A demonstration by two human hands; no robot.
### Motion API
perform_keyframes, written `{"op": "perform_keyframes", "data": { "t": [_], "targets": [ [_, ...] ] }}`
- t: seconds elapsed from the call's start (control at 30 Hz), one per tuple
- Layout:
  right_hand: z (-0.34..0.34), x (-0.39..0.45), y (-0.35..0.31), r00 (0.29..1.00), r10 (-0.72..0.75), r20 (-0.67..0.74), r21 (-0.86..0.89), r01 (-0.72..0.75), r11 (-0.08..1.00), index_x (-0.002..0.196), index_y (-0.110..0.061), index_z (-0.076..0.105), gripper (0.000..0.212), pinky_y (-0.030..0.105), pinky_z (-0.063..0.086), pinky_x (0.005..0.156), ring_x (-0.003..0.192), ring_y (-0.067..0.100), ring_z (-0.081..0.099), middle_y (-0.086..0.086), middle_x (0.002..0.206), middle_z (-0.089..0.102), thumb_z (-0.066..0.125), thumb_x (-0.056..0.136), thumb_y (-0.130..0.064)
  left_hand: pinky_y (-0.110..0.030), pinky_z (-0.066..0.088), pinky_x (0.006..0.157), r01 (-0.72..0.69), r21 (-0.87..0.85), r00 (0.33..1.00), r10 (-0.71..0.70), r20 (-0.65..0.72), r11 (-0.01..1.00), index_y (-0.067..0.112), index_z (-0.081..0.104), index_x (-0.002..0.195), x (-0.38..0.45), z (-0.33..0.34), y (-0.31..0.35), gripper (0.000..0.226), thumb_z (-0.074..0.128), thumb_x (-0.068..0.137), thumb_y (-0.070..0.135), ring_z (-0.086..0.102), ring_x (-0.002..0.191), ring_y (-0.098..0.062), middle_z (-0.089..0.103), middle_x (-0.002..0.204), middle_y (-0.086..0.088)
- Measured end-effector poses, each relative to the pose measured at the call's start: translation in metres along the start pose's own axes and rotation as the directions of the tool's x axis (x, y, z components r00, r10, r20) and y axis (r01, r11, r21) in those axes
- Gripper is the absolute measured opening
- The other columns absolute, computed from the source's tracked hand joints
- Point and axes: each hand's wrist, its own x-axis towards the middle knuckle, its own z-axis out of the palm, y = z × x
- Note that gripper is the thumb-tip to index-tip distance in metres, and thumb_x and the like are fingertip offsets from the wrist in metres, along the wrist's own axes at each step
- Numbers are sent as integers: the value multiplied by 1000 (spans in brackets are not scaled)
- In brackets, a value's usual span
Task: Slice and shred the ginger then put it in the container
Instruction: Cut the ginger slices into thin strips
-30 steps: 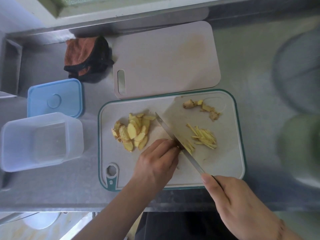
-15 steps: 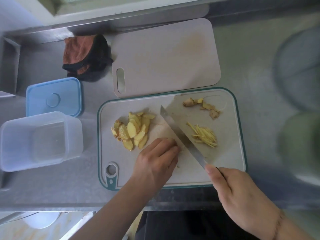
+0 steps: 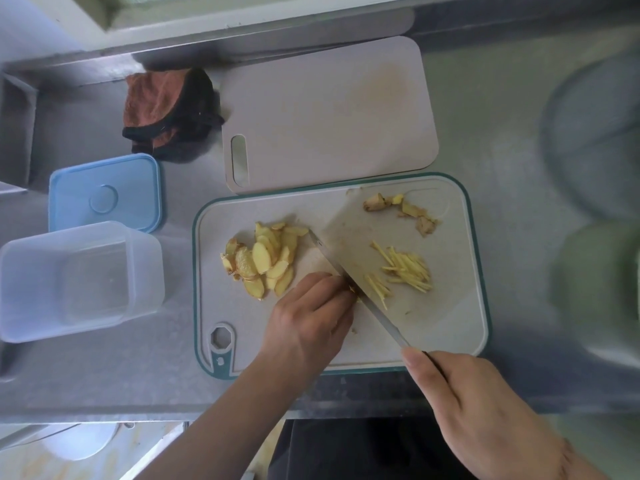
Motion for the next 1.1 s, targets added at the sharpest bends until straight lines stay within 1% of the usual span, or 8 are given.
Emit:
{"op": "perform_keyframes", "data": {
  "t": [0.17, 0.23, 0.4, 0.53, 0.67, 0.8, 0.97, 1.1],
  "targets": [
    [3, 8, -2, 1000, 6, 29, -25, -5, 1000, 53, -19, 34, 57, 21, 36, 53, 50, 9, 44, -5, 49, 46, 17, 81, -67, -36, 57, 85, 22, -18, 1000, -23, -14, 1000, 0, 78, 94, -2, 5, -1, 8, 72, 89, -1, 70, 93, -27, 74, 101, -11],
    [6, 14, 0, 1000, -8, 13, -27, 8, 1000, 53, -19, 34, 59, 24, 34, 51, 47, 10, 41, 0, 46, 40, 18, 82, -68, -37, 57, 84, 26, -13, 1000, -26, -14, 1000, 0, 78, 93, -2, 6, 0, 7, 73, 88, -1, 70, 93, -28, 74, 100, -11],
    [-2, 19, 7, 998, -33, -48, -25, 32, 999, 52, -19, 31, 66, 22, 30, 46, 43, 11, 38, -3, 45, 41, 14, 85, -74, -35, 57, 82, 9, -11, 1000, -9, 4, 1000, 0, 77, 89, 0, 0, -1, 5, 73, 87, -2, 67, 89, -28, 71, 95, -12],
    [-2, 11, 2, 999, -34, -12, 4, 34, 999, 53, -17, 32, 59, 20, 28, 45, 44, 11, 37, -1, 45, 38, 24, 84, -67, -35, 58, 82, -14, -8, 1000, 14, -3, 1000, 0, 77, 89, -1, -1, -2, 5, 74, 87, -2, 68, 89, -27, 72, 95, -12],
    [1, 6, 0, 998, -55, -6, 7, 55, 998, 53, -17, 34, 67, 18, 29, 46, 45, 11, 40, -2, 48, 42, 16, 83, -74, -37, 58, 84, -31, -12, 999, 31, -6, 999, -1, 78, 93, -2, 0, -4, 7, 75, 87, -2, 70, 92, -27, 74, 98, -12],
    [1, 5, -2, 999, -29, 17, 13, 28, 1000, 54, -17, 35, 59, 20, 30, 48, 47, 12, 40, -2, 48, 42, 22, 82, -67, -37, 58, 85, -37, -5, 999, 37, -5, 999, 0, 78, 93, -4, 1, -6, 7, 73, 89, 0, 71, 94, -27, 75, 100, -12],
    [2, 7, -1, 999, -29, 14, 0, 29, 1000, 54, -16, 33, 66, 18, 31, 48, 46, 11, 39, -1, 49, 42, 14, 85, -72, -35, 57, 87, -42, 0, 999, 42, -12, 999, 1, 79, 93, -5, 3, -7, 7, 73, 90, 0, 71, 96, -25, 75, 101, -10],
    [5, 15, -2, 999, -24, 42, -1, 24, 1000, 54, -17, 29, 58, 23, 28, 48, 46, 12, 35, 2, 48, 36, 21, 83, -66, -35, 57, 88, -25, -8, 1000, 25, -16, 1000, 1, 79, 94, -7, 4, -6, 7, 74, 89, -1, 71, 98, -25, 75, 103, -9]
  ]
}}
